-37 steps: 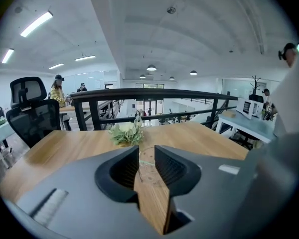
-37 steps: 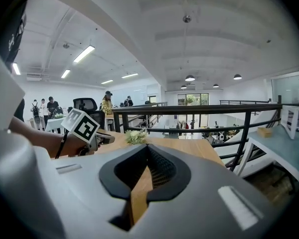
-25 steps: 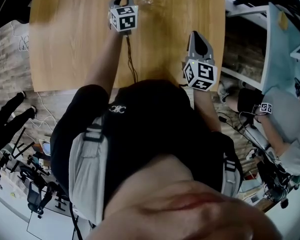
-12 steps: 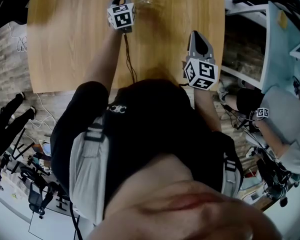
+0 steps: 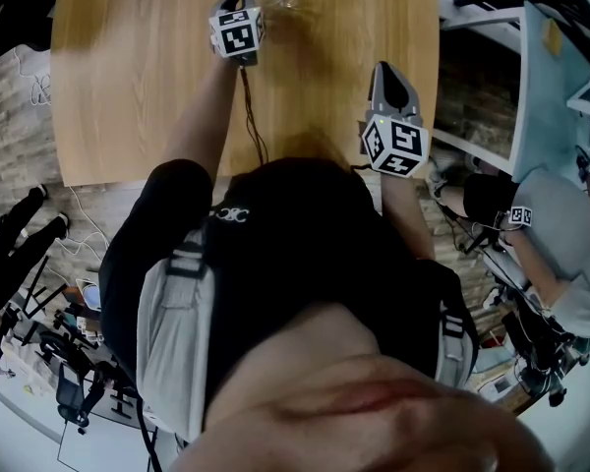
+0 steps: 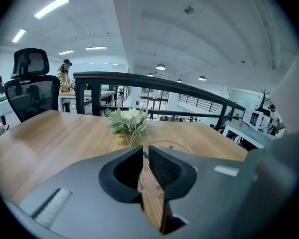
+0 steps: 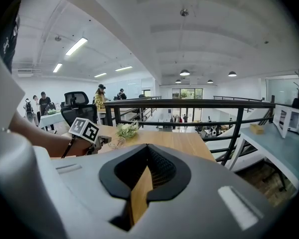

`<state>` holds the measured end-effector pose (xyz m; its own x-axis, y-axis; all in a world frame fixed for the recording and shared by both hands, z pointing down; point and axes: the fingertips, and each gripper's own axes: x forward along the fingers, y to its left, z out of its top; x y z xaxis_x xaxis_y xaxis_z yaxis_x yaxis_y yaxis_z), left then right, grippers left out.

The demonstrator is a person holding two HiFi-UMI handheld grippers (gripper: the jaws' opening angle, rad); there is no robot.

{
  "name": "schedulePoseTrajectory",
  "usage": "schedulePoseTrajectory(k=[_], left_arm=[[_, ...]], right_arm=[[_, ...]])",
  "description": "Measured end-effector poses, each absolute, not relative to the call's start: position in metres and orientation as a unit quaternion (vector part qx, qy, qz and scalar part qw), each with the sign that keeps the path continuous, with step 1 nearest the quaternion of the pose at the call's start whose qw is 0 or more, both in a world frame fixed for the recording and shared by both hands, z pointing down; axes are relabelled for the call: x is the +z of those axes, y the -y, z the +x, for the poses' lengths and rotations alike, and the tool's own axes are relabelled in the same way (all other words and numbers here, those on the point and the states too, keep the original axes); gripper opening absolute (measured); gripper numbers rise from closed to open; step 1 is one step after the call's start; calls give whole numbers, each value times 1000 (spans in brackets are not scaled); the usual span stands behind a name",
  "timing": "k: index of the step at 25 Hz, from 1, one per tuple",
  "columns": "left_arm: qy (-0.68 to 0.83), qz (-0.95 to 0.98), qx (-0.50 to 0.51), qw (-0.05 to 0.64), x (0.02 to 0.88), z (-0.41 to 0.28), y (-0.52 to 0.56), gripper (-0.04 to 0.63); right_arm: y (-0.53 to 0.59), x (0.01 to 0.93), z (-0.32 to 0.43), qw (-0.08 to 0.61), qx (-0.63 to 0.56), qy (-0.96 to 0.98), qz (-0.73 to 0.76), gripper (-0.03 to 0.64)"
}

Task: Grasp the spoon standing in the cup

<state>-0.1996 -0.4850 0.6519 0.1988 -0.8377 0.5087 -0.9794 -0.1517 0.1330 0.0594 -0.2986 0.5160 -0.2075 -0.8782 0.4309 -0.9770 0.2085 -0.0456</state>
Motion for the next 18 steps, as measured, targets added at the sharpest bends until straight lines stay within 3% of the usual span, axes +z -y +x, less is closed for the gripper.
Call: schedulePoseTrajectory(k=[18], left_arm=[[578,786,140,171,609,-184,476,17]], right_arm=[[296,507,67,138,152,763,613,-1]])
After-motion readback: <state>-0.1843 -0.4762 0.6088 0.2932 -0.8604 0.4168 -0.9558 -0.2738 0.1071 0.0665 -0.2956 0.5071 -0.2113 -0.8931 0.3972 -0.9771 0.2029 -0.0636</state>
